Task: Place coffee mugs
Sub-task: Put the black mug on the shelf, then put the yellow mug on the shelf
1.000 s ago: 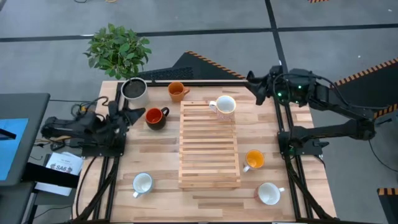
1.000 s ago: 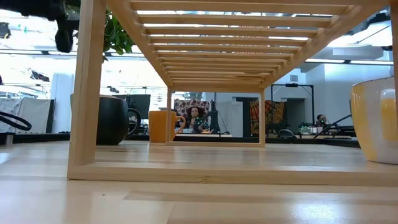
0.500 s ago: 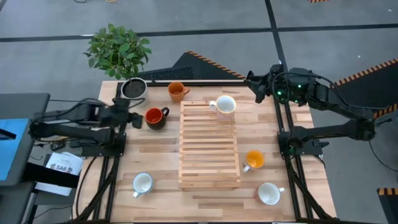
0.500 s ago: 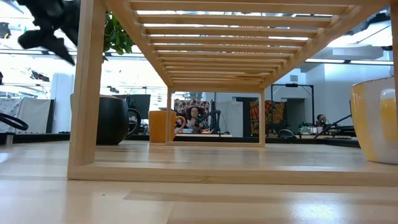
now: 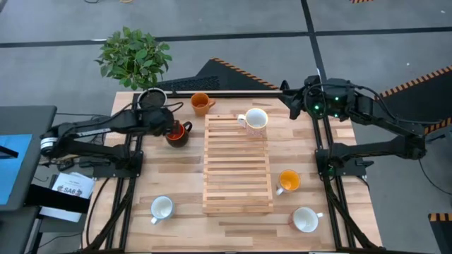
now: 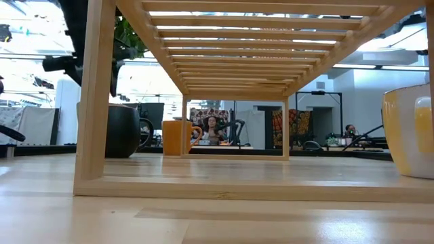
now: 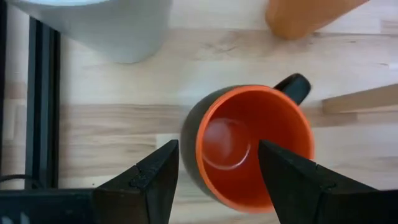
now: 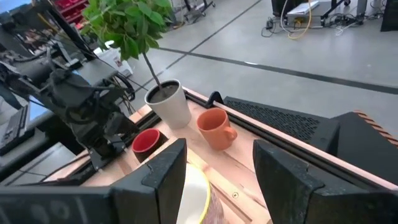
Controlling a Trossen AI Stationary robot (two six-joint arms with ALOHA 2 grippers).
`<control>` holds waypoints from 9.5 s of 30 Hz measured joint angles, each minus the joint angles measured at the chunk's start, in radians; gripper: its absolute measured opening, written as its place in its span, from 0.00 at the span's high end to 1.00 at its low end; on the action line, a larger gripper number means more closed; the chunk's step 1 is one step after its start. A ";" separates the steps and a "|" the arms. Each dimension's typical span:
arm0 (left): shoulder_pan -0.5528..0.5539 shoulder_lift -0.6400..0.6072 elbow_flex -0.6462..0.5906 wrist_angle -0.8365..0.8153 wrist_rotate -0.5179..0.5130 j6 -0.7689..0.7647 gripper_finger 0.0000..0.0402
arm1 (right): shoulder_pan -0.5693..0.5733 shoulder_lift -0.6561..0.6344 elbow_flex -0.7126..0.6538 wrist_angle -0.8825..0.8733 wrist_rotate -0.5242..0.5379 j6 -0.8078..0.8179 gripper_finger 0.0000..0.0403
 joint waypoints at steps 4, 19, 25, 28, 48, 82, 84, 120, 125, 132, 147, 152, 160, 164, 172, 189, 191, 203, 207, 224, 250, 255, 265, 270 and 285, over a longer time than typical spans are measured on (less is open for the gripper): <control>0.019 0.074 0.000 -0.008 0.021 -0.007 0.49 | 0.000 0.000 0.000 0.002 0.000 0.000 0.48; 0.035 0.318 -0.001 -0.002 0.095 0.017 0.59 | 0.000 0.000 0.000 0.003 -0.001 0.000 0.48; 0.036 0.324 0.000 -0.011 0.113 0.066 0.90 | 0.000 0.000 0.000 0.003 -0.001 -0.002 0.48; 0.033 0.298 0.009 -0.011 0.146 0.108 0.97 | 0.000 0.000 0.000 0.003 -0.001 -0.003 0.48; -0.087 0.284 0.748 -0.373 0.079 0.341 0.99 | 0.000 0.000 0.000 0.003 -0.001 0.000 0.48; -0.150 0.885 1.278 -0.415 0.035 0.723 0.89 | 0.001 0.078 0.000 0.012 0.000 0.000 0.48; -0.147 0.885 1.278 -0.407 0.035 0.732 0.87 | 0.001 0.078 0.000 0.012 0.000 0.001 0.48; -0.248 0.471 1.191 -0.107 -0.175 0.981 0.55 | 0.017 0.078 0.000 0.087 -0.013 -0.015 0.48; -0.284 0.197 0.706 0.289 -0.119 0.984 0.55 | 0.024 0.078 0.000 0.088 -0.026 -0.025 0.48; -0.322 -0.103 0.156 0.953 0.000 0.982 0.55 | 0.049 0.065 0.010 0.059 -0.067 0.006 0.48; -0.328 -0.276 0.027 1.060 -0.027 0.972 0.55 | 0.400 0.131 0.008 -0.802 -0.274 0.707 0.48; -0.328 -0.275 0.027 1.061 -0.027 0.964 0.55 | 0.570 0.147 -0.118 -0.701 -0.305 0.948 0.48; -0.328 -0.275 0.027 1.062 -0.028 0.958 0.55 | 0.688 0.211 -0.233 -0.607 -0.303 1.133 0.48; -0.328 -0.275 0.027 1.063 -0.028 0.957 0.55 | 0.702 0.265 -0.246 -0.586 -0.295 1.140 0.48; -0.328 -0.275 0.027 1.061 -0.029 0.945 0.55 | 0.701 0.399 -0.248 -0.600 -0.256 1.110 0.48; -0.328 -0.275 0.027 1.045 -0.029 0.934 0.55 | 0.704 0.395 -0.211 -0.655 -0.261 0.957 0.92; -0.328 -0.275 0.027 1.041 -0.028 0.926 0.55 | 0.709 0.340 -0.178 -0.693 -0.274 0.925 0.92; -0.328 -0.275 0.027 1.042 -0.068 0.939 0.55 | 0.652 0.188 0.238 -0.783 -0.377 0.793 0.91; -0.328 -0.275 0.027 1.043 -0.072 0.939 0.55 | 0.607 0.298 0.404 -0.789 -0.308 0.767 0.91; -0.328 -0.275 0.027 1.042 -0.075 0.937 0.55 | 0.385 0.710 0.706 -1.006 -0.178 0.501 0.91; -0.328 -0.275 0.028 1.011 -0.097 0.935 0.55 | 0.329 0.743 0.705 -0.972 -0.161 0.450 0.80; -0.328 -0.275 0.028 1.011 -0.097 0.936 0.55 | 0.309 0.745 0.705 -0.972 -0.154 0.476 0.80; -0.328 -0.275 0.028 1.011 -0.097 0.936 0.55 | 0.288 0.745 0.705 -0.966 -0.104 0.516 0.80; -0.328 -0.275 0.028 1.012 -0.097 0.936 0.55 | 0.289 0.745 0.705 -0.965 -0.107 0.508 0.80; -0.328 -0.275 0.028 1.010 -0.097 0.936 0.55 | 0.291 0.745 0.722 -0.965 -0.129 0.493 0.80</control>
